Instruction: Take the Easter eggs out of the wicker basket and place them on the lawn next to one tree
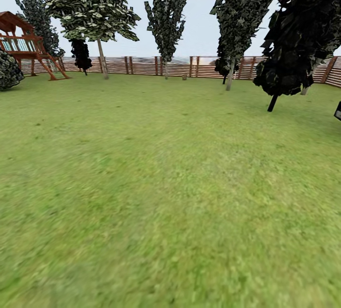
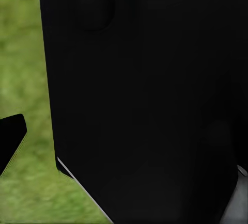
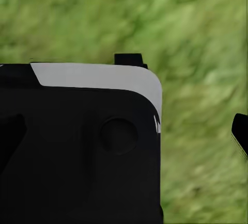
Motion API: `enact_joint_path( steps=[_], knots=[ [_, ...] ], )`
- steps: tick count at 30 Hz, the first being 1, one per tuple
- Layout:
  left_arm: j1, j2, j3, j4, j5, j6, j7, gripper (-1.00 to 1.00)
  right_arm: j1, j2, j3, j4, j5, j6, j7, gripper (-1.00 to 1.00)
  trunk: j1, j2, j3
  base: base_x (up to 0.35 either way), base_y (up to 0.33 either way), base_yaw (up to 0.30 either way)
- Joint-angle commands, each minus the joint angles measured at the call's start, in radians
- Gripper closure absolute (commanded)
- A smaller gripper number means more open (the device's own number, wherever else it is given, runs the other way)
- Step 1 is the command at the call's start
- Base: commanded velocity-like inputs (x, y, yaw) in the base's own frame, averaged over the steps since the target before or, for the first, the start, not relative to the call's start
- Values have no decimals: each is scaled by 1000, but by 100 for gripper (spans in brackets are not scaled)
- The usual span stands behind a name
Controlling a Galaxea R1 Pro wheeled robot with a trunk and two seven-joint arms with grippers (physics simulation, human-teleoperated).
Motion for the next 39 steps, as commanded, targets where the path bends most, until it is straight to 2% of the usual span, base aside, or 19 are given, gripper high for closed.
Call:
enact_joint_path(
  steps=[1, 39],
  knots=[
    [0, 0, 3, 0, 1, -2, -1, -100, -1, 0, -5, 1, 2, -4, 3, -100, 1, 0, -1, 332, 0, 0],
    [0, 0, 3, 0, 1, -2, -1, -100, -1, -1, -5, 1, 2, -4, 3, -100, 1, 0, -1, 332, 0, 0]
  ],
)
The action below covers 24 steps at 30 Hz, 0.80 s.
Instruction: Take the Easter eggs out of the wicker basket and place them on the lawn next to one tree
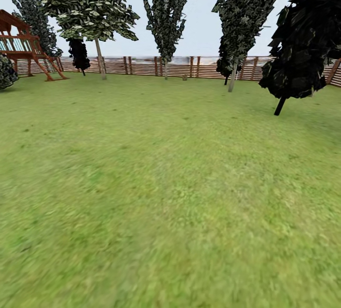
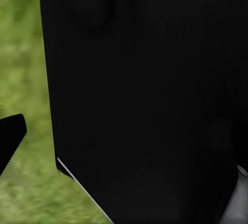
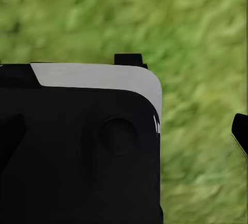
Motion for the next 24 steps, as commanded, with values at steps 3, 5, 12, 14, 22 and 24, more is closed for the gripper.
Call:
enact_joint_path(
  steps=[3, 5, 12, 14, 22, 24],
  knots=[
    [0, 0, 3, 0, 1, -2, -1, -100, -1, 0, -5, 1, 2, -4, 3, -100, 1, 0, -1, 332, 0, 0],
    [0, 0, 3, 0, 1, -2, -1, -100, -1, 0, -5, 1, 2, -3, 3, -100, 1, 0, -1, 332, 0, 0],
    [0, 0, 2, 0, 1, -2, -1, -100, -1, -1, -5, 1, 2, -4, 3, -100, 1, 0, -1, 332, 0, 0],
    [0, 0, 2, 0, 1, -2, -1, -100, -1, -1, -5, 1, 2, -4, 3, -100, 1, 0, -1, 332, 0, 0],
    [0, 0, 2, 0, 1, -2, -1, -100, -1, 0, -5, 1, 2, -4, 3, -100, 1, 0, -1, 332, 0, 0],
    [0, 0, 3, 0, 1, -2, -1, -100, -1, 1, -5, 1, 2, -4, 3, -100, 1, 0, -1, 332, 0, 0]
  ],
)
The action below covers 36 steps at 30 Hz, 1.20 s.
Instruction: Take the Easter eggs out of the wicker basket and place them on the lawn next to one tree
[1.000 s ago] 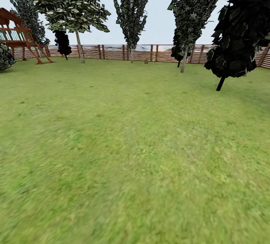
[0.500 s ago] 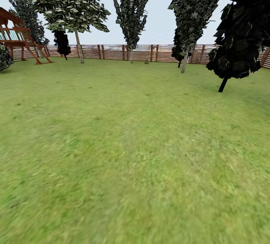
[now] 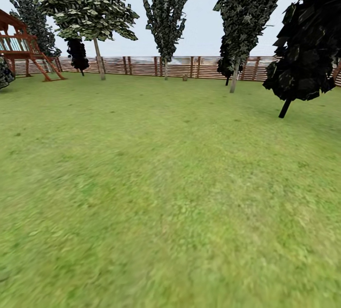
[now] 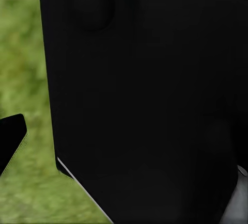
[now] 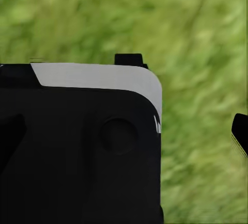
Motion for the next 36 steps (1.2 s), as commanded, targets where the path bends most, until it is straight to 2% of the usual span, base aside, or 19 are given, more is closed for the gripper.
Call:
enact_joint_path(
  steps=[1, 36],
  knots=[
    [0, 0, 3, 0, 1, -2, -1, -100, -1, 0, -5, 1, 2, -4, 3, -100, 1, 0, -1, 332, 0, 0],
    [0, 0, 3, 0, 1, -2, -1, -100, -1, -1, -5, 1, 2, -4, 3, -100, 1, 0, -1, 332, 0, 0]
  ],
)
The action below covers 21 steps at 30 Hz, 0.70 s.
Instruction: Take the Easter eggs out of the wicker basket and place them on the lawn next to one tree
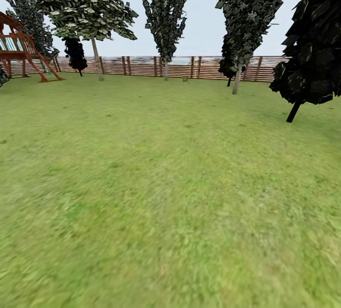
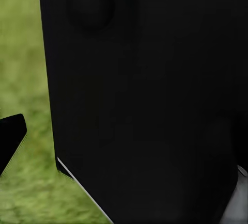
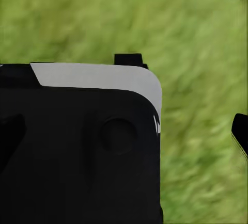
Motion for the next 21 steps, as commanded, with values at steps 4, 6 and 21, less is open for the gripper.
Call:
enact_joint_path(
  steps=[4, 6, 21],
  knots=[
    [0, 0, 3, 0, 1, -2, -1, -100, -1, 0, -5, 1, 2, -3, 3, -100, 1, 0, -1, 332, 0, 0],
    [0, 0, 3, 0, 1, -2, -1, -100, -1, 0, -5, 1, 2, -4, 3, -100, 1, 0, -1, 332, 0, 0],
    [0, 0, 3, 0, 1, -2, -1, -100, -1, 0, -5, 1, 2, -4, 3, -100, 1, 0, -1, 332, 0, 0]
  ],
)
